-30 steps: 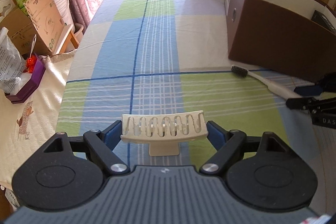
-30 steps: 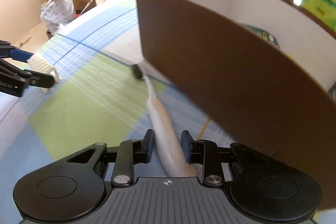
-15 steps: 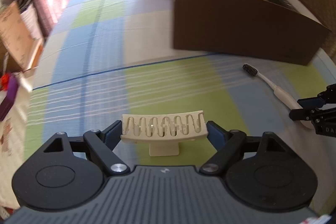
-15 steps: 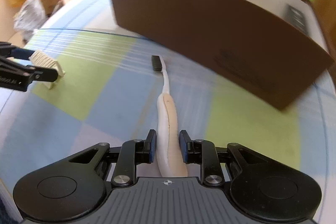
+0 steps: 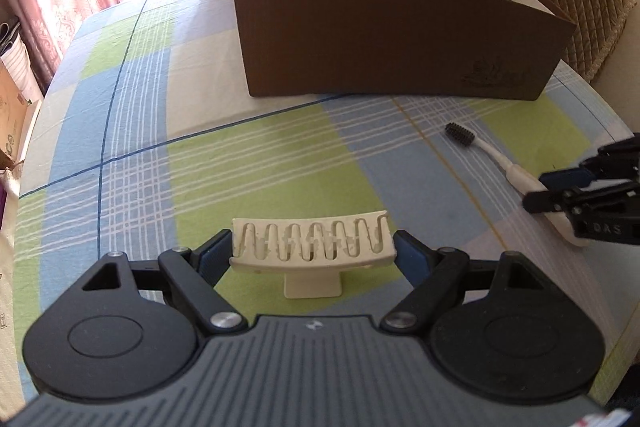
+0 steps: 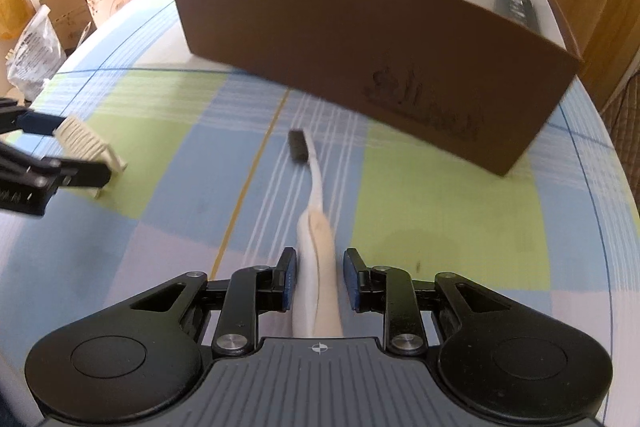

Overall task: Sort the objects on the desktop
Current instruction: 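Grasp the white toothbrush handle with the right gripper while the left holds the clip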

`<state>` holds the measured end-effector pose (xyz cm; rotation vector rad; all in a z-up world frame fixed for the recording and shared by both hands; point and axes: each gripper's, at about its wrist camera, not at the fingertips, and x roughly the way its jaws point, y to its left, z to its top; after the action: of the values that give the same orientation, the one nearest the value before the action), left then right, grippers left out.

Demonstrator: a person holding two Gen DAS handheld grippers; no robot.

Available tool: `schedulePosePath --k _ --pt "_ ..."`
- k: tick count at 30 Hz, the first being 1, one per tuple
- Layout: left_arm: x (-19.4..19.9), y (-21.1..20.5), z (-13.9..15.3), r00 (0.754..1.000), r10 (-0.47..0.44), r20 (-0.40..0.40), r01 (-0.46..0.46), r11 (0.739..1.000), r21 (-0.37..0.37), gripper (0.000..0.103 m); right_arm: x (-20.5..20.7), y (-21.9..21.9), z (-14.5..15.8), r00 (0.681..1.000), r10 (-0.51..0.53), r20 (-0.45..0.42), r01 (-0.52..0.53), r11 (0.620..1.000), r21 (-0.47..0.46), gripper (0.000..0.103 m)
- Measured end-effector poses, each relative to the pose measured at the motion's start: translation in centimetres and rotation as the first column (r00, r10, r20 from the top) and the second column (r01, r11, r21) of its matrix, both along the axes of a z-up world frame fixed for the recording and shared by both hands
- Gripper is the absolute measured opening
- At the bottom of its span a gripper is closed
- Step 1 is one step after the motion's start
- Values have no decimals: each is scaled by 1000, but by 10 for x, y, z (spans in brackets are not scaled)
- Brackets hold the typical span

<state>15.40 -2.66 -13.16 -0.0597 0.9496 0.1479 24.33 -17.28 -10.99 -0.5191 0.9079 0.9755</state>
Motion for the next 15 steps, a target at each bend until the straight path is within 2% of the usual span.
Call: schedulePosePath --k 5,15 --pt "2 -1 -1 1000 15 4 -15 1000 10 83 3 15 -2 1000 -5 7 5 1000 2 31" --pt "5 -1 -5 1000 22 5 -23 999 25 83 2 18 -5 1000 -9 18 9 1000 9 32"
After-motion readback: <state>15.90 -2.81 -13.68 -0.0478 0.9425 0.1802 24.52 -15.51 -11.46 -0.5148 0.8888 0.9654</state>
